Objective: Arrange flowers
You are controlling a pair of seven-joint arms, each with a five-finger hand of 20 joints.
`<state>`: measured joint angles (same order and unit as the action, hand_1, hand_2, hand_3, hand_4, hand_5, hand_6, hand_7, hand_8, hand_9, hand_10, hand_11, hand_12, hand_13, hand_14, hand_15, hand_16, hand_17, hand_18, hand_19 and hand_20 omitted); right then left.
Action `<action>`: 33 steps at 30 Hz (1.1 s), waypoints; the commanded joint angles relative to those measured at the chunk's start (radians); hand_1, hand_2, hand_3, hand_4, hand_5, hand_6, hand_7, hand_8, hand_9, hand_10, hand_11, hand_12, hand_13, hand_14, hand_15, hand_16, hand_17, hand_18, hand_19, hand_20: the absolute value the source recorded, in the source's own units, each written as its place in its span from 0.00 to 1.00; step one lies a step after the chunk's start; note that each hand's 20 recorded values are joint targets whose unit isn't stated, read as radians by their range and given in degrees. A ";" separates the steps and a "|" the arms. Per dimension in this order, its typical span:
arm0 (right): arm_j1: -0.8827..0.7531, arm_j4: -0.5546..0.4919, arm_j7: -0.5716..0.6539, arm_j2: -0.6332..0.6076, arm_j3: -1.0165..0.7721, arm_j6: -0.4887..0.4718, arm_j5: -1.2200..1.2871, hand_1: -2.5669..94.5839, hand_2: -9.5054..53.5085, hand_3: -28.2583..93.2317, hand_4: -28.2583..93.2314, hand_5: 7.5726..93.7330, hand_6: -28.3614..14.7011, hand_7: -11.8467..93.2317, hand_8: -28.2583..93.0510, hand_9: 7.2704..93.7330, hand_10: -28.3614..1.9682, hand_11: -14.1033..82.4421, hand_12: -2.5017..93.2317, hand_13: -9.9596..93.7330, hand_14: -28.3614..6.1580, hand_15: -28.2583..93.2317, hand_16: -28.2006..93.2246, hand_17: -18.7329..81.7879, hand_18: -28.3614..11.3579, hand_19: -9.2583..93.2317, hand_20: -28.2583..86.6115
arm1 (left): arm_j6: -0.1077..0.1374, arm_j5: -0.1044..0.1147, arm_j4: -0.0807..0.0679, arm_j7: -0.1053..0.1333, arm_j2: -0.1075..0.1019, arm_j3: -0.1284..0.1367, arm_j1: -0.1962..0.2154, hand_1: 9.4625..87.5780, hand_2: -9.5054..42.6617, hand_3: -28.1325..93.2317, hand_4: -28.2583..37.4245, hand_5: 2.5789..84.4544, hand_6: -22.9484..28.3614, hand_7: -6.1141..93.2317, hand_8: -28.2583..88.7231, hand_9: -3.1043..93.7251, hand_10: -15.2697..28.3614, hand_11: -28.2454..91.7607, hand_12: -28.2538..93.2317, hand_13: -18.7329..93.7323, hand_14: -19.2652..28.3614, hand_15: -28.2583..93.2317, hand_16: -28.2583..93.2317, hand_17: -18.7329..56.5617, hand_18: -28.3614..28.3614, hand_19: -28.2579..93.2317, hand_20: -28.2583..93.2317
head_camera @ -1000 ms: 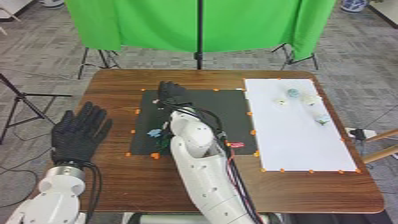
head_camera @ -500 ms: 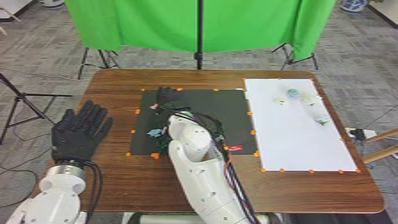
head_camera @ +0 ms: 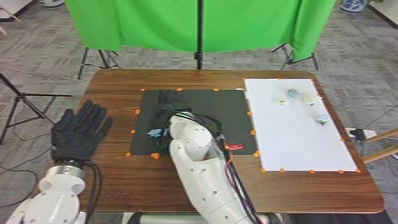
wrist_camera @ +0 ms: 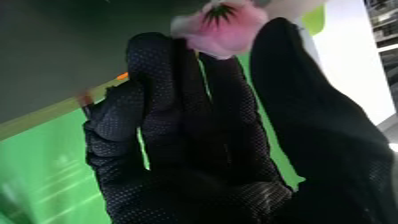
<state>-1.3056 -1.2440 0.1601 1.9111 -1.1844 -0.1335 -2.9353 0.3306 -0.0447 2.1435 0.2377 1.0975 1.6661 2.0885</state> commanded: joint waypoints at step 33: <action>-0.051 -0.500 0.455 -0.652 -0.208 -0.098 0.318 0.48 0.00 0.87 0.00 0.57 0.43 0.23 0.15 0.47 0.13 0.27 0.17 0.44 0.12 0.61 0.33 0.41 0.04 0.79 0.48 | 0.005 -0.044 0.029 -0.053 0.082 0.072 0.095 0.29 0.47 0.84 0.00 0.56 0.62 0.25 0.16 0.46 0.68 0.43 0.34 0.43 0.70 0.57 0.18 0.20 0.73 0.50 0.37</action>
<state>-1.2439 -1.7091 0.5632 1.5150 -1.2359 -0.1583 -2.6127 0.3332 -0.0842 2.1722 0.1843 1.1628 1.7407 2.1582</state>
